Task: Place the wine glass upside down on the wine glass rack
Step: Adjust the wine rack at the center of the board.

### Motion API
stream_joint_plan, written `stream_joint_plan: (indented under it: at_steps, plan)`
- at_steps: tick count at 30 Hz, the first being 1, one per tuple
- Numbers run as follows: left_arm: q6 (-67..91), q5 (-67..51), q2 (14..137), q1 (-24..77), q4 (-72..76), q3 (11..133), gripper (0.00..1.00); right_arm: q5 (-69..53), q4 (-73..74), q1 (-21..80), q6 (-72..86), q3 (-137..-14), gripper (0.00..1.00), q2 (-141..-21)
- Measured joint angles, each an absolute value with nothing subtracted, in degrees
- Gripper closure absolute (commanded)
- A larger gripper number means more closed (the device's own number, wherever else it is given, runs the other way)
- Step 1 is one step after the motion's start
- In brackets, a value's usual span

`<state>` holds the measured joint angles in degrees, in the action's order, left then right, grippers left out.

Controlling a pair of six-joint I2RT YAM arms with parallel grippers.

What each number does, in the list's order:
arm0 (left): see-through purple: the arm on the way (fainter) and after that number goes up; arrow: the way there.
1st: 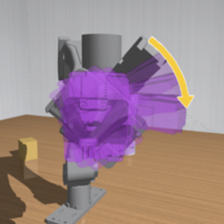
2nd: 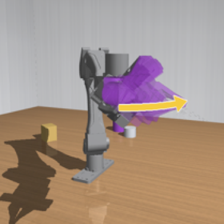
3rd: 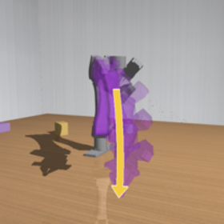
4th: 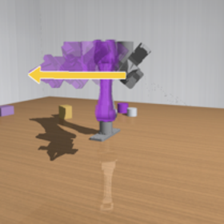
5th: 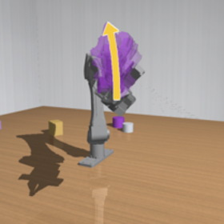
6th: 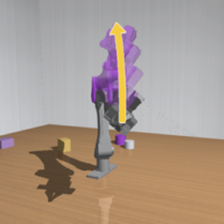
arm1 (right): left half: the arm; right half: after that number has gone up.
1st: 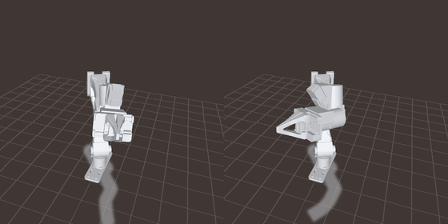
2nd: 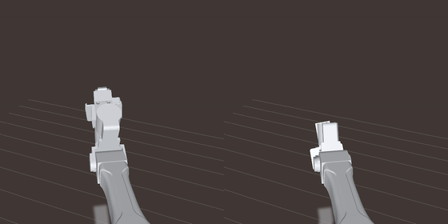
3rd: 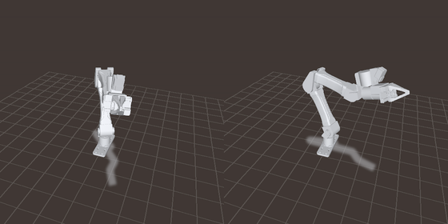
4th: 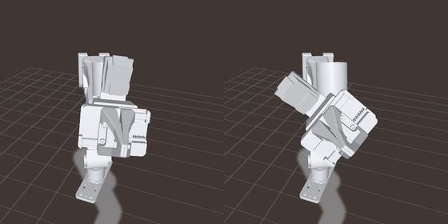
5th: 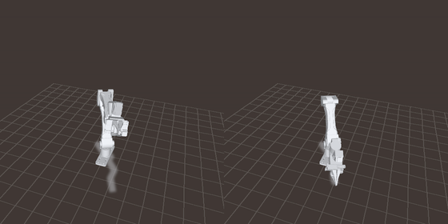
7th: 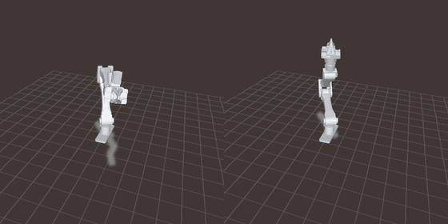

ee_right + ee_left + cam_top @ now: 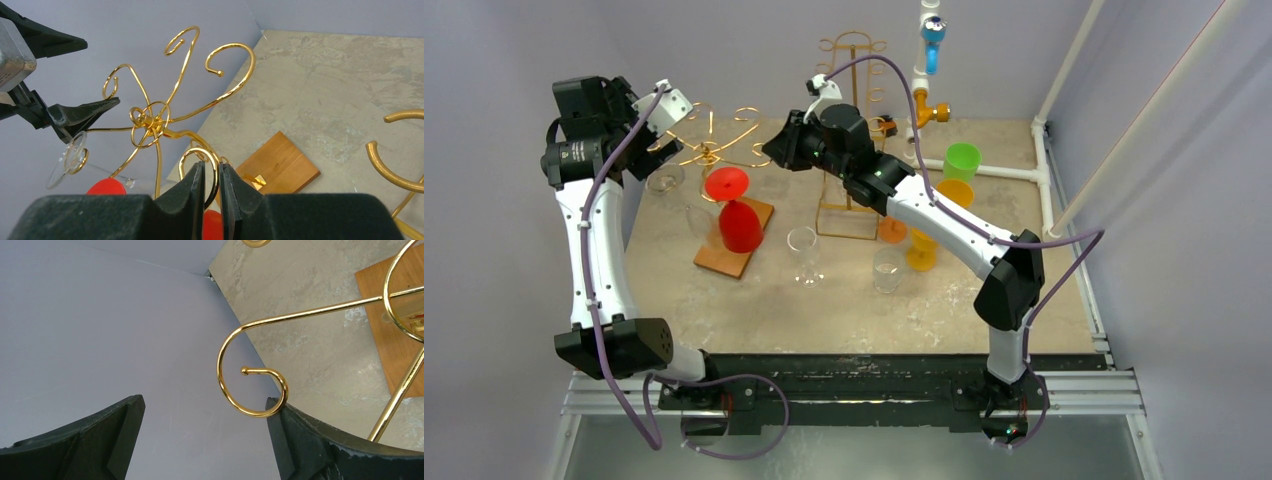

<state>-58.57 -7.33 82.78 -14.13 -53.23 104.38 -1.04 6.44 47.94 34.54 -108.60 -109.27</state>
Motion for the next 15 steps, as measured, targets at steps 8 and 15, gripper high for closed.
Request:
stream_joint_plan:
  at_steps: [8, 15]
  plan:
    - [-60.7, -1.5, 82.4, -14.3, -46.7, 104.1, 0.00, -1.1, 7.0, 48.1, 34.5, -108.7, 0.79, -109.3]
    - [-63.2, 1.3, 75.9, -14.3, -37.4, 97.5, 0.00, -1.0, 8.4, 48.2, 34.5, -109.7, 0.79, -109.4]
